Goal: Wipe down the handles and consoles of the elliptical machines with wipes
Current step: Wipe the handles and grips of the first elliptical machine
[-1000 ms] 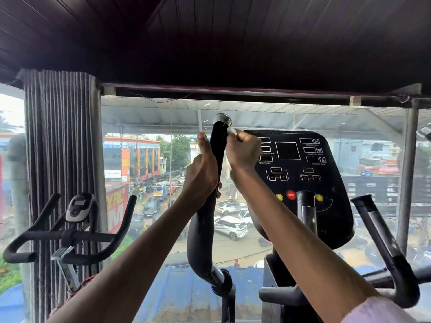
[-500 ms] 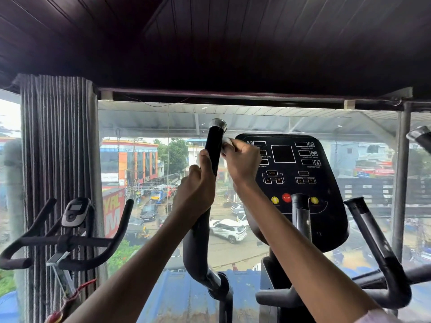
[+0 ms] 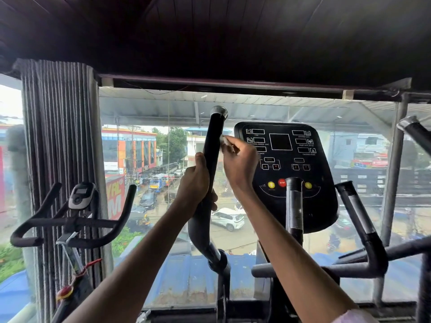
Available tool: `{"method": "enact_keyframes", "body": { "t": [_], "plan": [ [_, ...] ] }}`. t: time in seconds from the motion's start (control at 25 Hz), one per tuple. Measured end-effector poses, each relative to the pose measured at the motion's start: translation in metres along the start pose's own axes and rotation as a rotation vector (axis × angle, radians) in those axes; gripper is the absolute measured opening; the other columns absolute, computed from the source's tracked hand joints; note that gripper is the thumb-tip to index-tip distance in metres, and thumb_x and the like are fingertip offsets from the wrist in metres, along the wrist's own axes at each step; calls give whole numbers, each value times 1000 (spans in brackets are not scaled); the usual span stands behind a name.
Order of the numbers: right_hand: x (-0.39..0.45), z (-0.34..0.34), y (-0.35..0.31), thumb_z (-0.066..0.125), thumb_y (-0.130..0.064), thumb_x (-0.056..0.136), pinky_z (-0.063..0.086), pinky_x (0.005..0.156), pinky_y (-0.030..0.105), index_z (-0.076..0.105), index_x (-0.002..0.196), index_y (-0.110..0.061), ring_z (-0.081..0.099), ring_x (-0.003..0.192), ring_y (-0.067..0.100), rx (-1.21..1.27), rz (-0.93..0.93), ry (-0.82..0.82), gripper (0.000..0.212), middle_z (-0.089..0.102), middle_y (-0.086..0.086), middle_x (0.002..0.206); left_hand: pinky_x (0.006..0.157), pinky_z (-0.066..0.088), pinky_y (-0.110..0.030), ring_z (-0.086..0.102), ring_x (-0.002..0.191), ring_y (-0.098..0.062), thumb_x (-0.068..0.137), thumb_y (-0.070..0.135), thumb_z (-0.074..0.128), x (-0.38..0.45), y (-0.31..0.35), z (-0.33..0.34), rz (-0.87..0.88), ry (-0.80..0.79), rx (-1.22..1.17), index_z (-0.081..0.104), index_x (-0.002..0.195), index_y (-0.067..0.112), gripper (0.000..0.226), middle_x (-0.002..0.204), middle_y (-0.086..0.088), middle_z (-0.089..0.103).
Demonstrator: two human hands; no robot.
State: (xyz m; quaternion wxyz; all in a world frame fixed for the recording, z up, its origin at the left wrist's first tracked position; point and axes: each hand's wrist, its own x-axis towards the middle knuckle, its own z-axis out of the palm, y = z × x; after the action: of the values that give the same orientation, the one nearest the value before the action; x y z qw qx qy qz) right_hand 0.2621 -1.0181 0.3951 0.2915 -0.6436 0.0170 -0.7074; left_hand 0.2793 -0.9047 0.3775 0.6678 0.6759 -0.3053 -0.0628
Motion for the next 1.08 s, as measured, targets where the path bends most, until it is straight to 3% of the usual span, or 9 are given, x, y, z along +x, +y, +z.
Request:
{"method": "enact_keyframes", "body": {
  "t": [0.08, 0.16, 0.28, 0.44, 0.6, 0.76, 0.96, 1.08],
  "plan": [
    [-13, -4, -7, 71, 0, 88, 59, 81, 20, 76, 108, -1, 72, 90, 8, 2, -70, 2, 20, 77, 8, 101, 36, 44, -26, 58, 36, -31, 102, 56, 18, -5, 0, -1, -8, -12, -18, 55, 95, -12, 78, 54, -24, 58],
    [-40, -18, -8, 69, 6, 87, 59, 77, 20, 76, 108, -3, 72, 93, 9, 11, -111, -34, 24, 76, 5, 104, 35, 43, -25, 57, 35, -30, 102, 57, 18, -7, -4, -1, -10, -13, -22, 57, 94, -11, 79, 54, -24, 58],
    [-75, -38, -6, 71, 5, 88, 58, 75, 20, 77, 108, -4, 72, 93, 6, 8, -92, -93, 23, 76, 1, 103, 36, 45, -26, 57, 36, -29, 103, 57, 18, -10, -6, -1, -9, -25, -11, 59, 91, -7, 77, 54, -23, 58],
    [-59, -34, -11, 70, -2, 90, 55, 76, 17, 78, 105, -6, 72, 89, 1, -4, -31, -106, 17, 78, -2, 95, 40, 50, -31, 58, 40, -28, 102, 59, 21, -15, -9, -2, -1, 0, -36, 56, 86, 2, 70, 56, -21, 56],
    [-75, -31, -26, 66, 3, 91, 53, 86, 13, 73, 118, -4, 70, 102, 1, -3, 31, -68, 29, 75, 2, 112, 77, 58, -53, 69, 75, -37, 85, 81, 16, -13, -28, -1, 80, 65, 50, 66, 89, 11, 86, 79, -21, 67],
    [-123, -49, -35, 61, 11, 89, 58, 91, 31, 70, 124, -4, 68, 113, 6, -24, -14, -117, 39, 72, 3, 121, 101, 46, -52, 62, 112, -33, 84, 82, 12, -20, -40, -3, 29, 31, 11, 64, 125, 20, 91, 119, -14, 67],
    [-101, -40, -46, 61, 3, 92, 50, 74, 10, 75, 115, -5, 64, 84, -10, -153, 81, -76, 27, 78, 6, 101, 94, 52, -48, 67, 94, -28, 96, 66, 13, -35, -39, -8, -36, -2, -99, 70, 104, 20, 74, 99, -13, 71],
    [-116, -37, -61, 59, 6, 91, 56, 91, 23, 72, 119, -3, 70, 106, 7, -187, 86, -42, 33, 75, 6, 114, 96, 51, -40, 67, 100, -24, 101, 58, 15, -37, -41, -12, -119, -69, -157, 69, 108, 18, 68, 109, -14, 71]
  ]
}}
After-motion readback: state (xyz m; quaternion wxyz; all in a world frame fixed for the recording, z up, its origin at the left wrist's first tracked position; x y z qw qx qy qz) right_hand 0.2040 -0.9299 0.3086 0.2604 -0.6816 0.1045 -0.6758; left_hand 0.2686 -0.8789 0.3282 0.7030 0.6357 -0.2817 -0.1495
